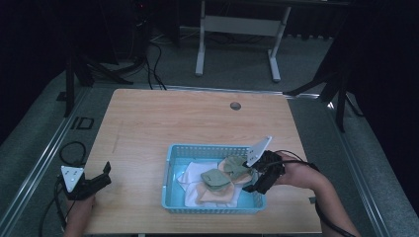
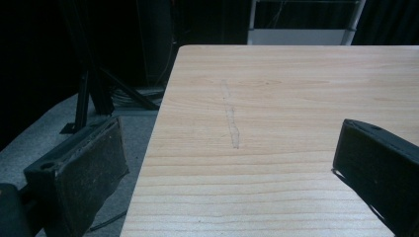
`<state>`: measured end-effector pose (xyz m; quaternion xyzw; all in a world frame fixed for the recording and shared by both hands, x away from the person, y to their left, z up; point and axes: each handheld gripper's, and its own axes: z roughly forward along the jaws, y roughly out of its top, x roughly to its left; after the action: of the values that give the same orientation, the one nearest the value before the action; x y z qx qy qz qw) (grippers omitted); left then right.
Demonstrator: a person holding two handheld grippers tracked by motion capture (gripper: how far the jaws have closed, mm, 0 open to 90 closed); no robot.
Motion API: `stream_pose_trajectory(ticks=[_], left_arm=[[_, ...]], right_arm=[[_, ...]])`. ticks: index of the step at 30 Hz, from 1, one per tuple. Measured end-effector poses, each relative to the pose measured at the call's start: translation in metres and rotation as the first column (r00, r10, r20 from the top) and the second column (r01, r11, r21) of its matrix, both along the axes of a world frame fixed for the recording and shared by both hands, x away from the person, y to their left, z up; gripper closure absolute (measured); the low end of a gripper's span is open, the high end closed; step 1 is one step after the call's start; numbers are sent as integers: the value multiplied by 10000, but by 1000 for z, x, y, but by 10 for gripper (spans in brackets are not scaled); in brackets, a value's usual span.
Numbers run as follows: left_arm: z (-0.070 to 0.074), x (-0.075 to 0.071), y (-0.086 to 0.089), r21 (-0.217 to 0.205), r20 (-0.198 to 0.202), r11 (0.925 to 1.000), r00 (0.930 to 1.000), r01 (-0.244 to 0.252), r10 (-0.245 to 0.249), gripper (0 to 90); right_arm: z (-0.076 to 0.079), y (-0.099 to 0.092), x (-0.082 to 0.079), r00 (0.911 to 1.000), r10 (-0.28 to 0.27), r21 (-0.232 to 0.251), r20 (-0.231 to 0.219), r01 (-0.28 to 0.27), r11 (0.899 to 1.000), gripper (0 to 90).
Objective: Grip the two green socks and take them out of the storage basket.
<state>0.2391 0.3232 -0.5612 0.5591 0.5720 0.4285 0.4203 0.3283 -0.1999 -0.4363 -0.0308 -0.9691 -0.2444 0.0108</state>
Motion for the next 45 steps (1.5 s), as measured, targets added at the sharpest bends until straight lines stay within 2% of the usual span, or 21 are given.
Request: stream_pose_trajectory(ticks=[7, 12, 22, 26, 27, 30, 34, 35, 36, 39, 42, 45], left_arm=[[0, 0, 0, -27, 12, 10000, 10000, 9, -9, 4], [0, 0, 0, -27, 18, 10000, 10000, 11, -11, 4], [0, 0, 1, -27, 20, 10000, 10000, 19, -19, 4], [0, 0, 1, -26, 21, 10000, 10000, 27, -27, 5], [0, 0, 1, -26, 26, 10000, 10000, 32, -32, 4], [0, 0, 1, -26, 27, 10000, 10000, 37, -37, 5], [0, 0, 1, -19, 37, 10000, 10000, 41, -41, 4], [0, 0, 1, -15, 35, 10000, 10000, 41, -40, 4], [0, 0, 1, -7, 42, 10000, 10000, 48, -48, 4], [0, 0, 1, -4, 38, 10000, 10000, 50, -50, 5], [0, 0, 1, -7, 38, 10000, 10000, 45, -45, 4], [0, 0, 0, 2, 35, 10000, 10000, 38, -38, 5]], right_arm=[[-11, 26, 5, 9984, 561, -329, 78, -558, 9979, 201], [-18, 42, 8, 9964, 852, -572, -51, -854, 9947, 219], [-33, 66, 13, 9929, 1167, -1070, -250, -1187, 9871, 251], [-40, 75, 15, 9914, 1266, -1377, -334, -1301, 9819, 267], [-45, 80, 16, 9908, 1313, -1583, -333, -1350, 9781, 270], [-51, 84, 17, 9908, 1324, -1879, -280, -1353, 9728, 359], [-52, 86, 18, 9911, 1322, -1830, -141, -1325, 9741, 541], [-52, 86, 18, 9911, 1322, -1830, -141, -1325, 9741, 541], [-51, 87, 19, 9916, 1295, -1986, -69, -1283, 9716, 690], [-50, 89, 17, 9906, 1367, -2207, 47, -1323, 9663, 851], [-47, 89, 16, 9903, 1371, -2224, 232, -1286, 9664, 872], [-43, 89, 16, 9916, 1260, -2084, 278, -1175, 9710, 878]])
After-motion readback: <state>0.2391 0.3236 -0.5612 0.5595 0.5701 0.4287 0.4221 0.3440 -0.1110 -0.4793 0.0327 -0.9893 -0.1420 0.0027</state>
